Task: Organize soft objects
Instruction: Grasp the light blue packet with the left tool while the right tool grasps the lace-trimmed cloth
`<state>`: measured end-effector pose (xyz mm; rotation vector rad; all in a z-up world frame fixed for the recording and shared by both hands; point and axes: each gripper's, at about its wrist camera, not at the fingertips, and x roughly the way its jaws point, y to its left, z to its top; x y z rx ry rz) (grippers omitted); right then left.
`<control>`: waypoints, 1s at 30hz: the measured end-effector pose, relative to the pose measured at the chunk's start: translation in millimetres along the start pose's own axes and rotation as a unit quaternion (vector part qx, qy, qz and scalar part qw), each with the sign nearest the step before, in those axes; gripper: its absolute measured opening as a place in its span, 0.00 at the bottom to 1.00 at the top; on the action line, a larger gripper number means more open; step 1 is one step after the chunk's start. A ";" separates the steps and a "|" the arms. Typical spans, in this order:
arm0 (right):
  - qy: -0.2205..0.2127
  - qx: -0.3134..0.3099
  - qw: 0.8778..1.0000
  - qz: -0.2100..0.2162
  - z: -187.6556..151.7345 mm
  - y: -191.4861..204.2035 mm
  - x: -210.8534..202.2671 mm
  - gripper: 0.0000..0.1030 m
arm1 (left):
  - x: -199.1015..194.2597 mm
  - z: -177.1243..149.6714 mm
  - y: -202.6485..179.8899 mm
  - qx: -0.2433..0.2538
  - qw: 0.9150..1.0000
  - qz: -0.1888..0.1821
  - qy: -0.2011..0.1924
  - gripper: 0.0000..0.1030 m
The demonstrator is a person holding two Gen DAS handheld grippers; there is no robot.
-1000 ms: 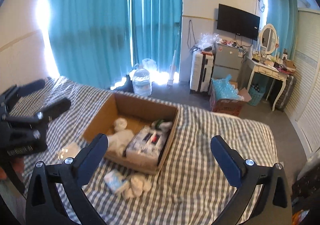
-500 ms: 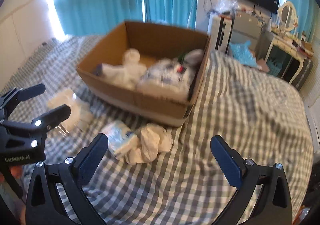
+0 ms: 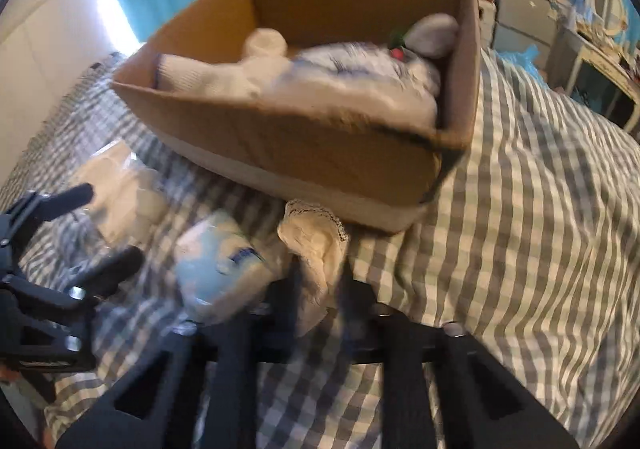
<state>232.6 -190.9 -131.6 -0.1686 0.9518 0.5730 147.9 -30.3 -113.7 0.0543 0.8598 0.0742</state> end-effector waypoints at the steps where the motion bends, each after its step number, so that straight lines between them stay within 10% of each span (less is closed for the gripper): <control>1: -0.008 -0.009 1.000 -0.006 1.8 0.4 -7.2 0.12 | -0.1 0.2 -2.1 -0.001 1.000 -0.003 0.001 0.94; 19: -0.030 -0.006 0.997 -0.068 -9.2 -47.9 -71.3 0.12 | 55.6 1.6 -58.0 0.037 0.994 -0.055 0.089 0.91; 22: -0.028 -0.010 0.997 -0.064 -9.1 -43.5 -67.9 0.12 | 60.2 5.5 -56.0 0.027 0.994 -0.064 0.086 0.72; 30: -0.026 -0.012 0.998 -0.064 -7.3 -38.9 -70.4 0.12 | 32.9 13.9 -59.9 0.034 0.996 -0.071 0.049 0.71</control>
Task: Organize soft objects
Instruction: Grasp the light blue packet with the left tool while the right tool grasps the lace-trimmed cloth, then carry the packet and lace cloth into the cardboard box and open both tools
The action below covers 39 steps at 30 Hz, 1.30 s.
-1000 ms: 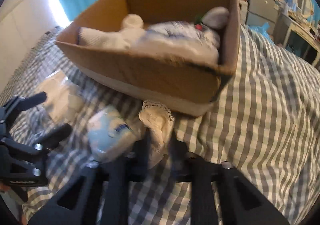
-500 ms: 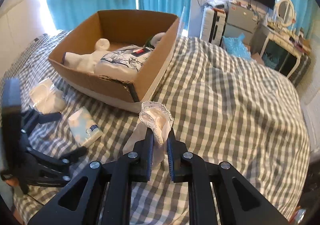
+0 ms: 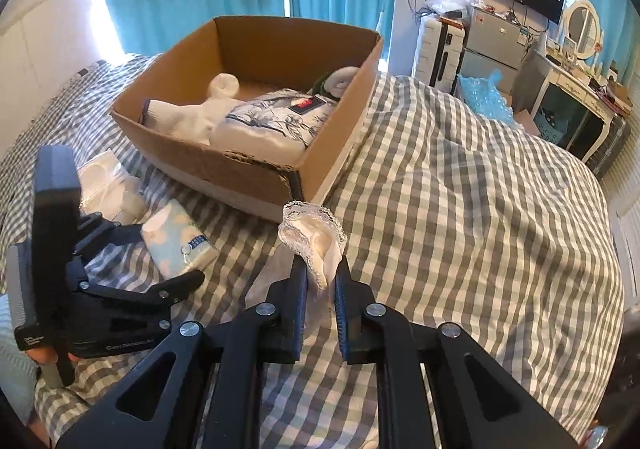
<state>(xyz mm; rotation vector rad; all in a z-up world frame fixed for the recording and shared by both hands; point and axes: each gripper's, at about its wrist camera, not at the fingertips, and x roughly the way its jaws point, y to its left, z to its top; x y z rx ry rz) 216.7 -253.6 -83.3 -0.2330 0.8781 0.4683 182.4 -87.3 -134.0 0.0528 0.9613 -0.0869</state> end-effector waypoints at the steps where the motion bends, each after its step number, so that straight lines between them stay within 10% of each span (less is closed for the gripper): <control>1: -0.002 -0.003 1.000 -0.001 0.7 1.9 -1.8 0.12 | -5.5 1.1 -0.4 0.000 1.000 0.000 -0.005 0.71; 12: -0.081 -0.019 0.996 -0.013 36.8 17.6 -65.1 0.12 | -89.4 17.8 19.0 -0.030 0.997 -0.008 -0.075 0.71; 22: -0.182 -0.018 0.983 -0.006 114.5 20.7 -111.4 0.12 | -131.2 108.4 36.7 0.011 0.987 0.007 -0.158 0.71; 39: -0.132 0.016 0.991 0.017 177.0 27.2 7.9 0.12 | -41.2 153.3 69.7 0.014 0.993 0.038 -0.114 0.71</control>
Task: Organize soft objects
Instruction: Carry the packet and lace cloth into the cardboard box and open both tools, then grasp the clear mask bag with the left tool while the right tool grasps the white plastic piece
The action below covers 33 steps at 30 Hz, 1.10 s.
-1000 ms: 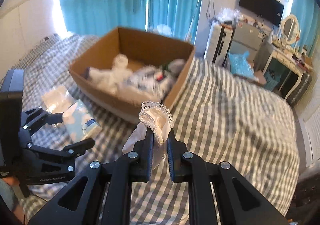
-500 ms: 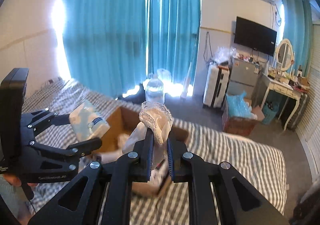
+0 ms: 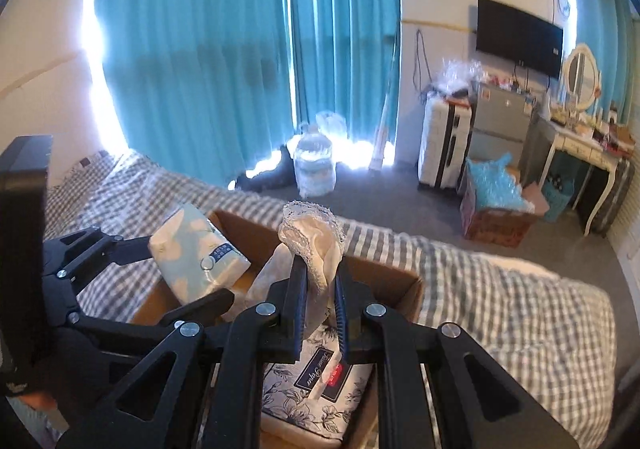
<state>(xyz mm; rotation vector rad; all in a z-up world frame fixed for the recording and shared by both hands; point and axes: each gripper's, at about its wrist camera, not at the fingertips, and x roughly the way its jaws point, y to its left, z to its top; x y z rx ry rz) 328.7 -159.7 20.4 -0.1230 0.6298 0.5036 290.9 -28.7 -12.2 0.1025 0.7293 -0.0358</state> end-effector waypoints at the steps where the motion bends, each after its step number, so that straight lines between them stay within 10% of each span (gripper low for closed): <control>1: 0.004 0.003 1.000 0.000 -1.5 -1.8 4.7 0.12 | 1.9 -0.4 -0.3 0.000 1.000 0.001 0.002 0.72; 5: 0.006 -0.002 1.000 -0.005 -6.1 -4.1 10.3 0.13 | 2.0 -2.5 -1.0 0.011 1.000 0.013 0.004 0.74; 9: 0.002 0.024 1.000 -0.007 -2.8 -11.8 -1.1 0.60 | -12.9 -0.5 -1.8 0.015 0.999 0.027 -0.007 0.78; 23: -0.047 0.020 0.997 -0.056 46.3 16.4 -162.1 0.69 | -171.0 34.8 24.8 -0.003 0.996 0.045 -0.080 0.78; 26: -0.052 0.016 0.997 -0.060 59.6 40.2 -205.4 0.81 | -217.0 39.0 34.3 -0.007 0.994 0.051 -0.100 0.99; 33: -0.072 -0.026 0.995 -0.059 54.6 111.5 -280.2 0.87 | -300.0 18.2 52.5 -0.001 0.987 0.063 -0.145 1.00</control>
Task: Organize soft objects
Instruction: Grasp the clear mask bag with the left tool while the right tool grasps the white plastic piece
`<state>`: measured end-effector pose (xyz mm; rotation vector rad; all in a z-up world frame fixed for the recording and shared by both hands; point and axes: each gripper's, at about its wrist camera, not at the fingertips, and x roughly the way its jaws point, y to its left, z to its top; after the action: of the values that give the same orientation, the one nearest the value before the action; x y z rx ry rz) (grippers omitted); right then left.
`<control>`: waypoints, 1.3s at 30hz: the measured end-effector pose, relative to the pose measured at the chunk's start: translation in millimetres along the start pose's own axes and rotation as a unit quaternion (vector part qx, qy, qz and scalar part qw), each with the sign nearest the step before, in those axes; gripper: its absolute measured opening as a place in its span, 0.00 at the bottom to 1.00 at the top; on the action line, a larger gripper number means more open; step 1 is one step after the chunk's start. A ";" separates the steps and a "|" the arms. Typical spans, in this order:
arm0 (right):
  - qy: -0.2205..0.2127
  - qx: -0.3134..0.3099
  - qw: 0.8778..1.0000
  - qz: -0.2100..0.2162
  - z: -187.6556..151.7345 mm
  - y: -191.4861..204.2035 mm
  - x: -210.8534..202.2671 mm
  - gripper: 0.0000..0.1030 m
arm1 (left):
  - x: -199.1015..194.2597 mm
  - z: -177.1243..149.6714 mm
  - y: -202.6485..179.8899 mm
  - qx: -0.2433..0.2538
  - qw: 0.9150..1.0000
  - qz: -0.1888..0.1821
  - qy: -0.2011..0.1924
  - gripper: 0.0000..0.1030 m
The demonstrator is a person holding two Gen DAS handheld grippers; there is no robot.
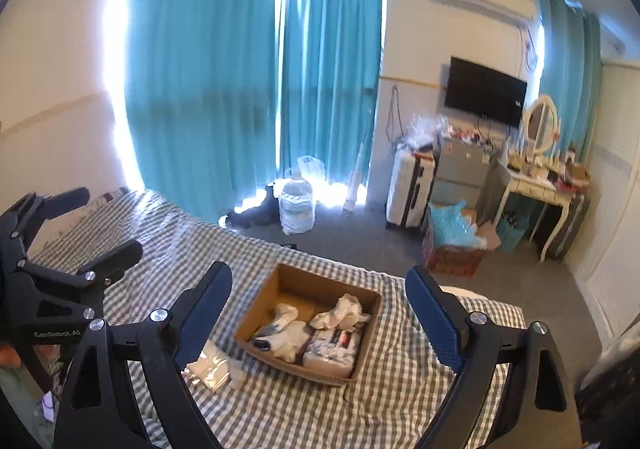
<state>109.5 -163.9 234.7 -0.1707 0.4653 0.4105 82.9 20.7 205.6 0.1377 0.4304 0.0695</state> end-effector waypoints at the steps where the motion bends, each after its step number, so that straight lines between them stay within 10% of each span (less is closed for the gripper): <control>1: -0.002 -0.001 1.000 0.004 -2.6 9.8 -7.9 0.87 | -7.6 -4.4 2.7 0.002 1.000 -0.003 -0.002 1.00; 12: 0.019 -0.003 1.000 0.018 -63.7 78.0 7.4 0.87 | -17.4 -87.8 34.7 0.008 1.000 -0.015 0.019 1.00; 27: 0.139 0.006 0.990 0.034 -188.0 96.3 180.5 0.87 | 126.3 -206.6 39.5 -0.043 0.992 0.006 0.115 0.99; 39: 0.186 0.030 0.980 0.067 -243.9 83.0 260.0 0.87 | 224.8 -292.2 13.9 -0.042 0.967 -0.011 0.252 0.69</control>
<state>188.6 -60.6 -107.4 -0.1581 0.8607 0.4983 163.4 90.6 -147.6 0.0300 0.9372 0.1013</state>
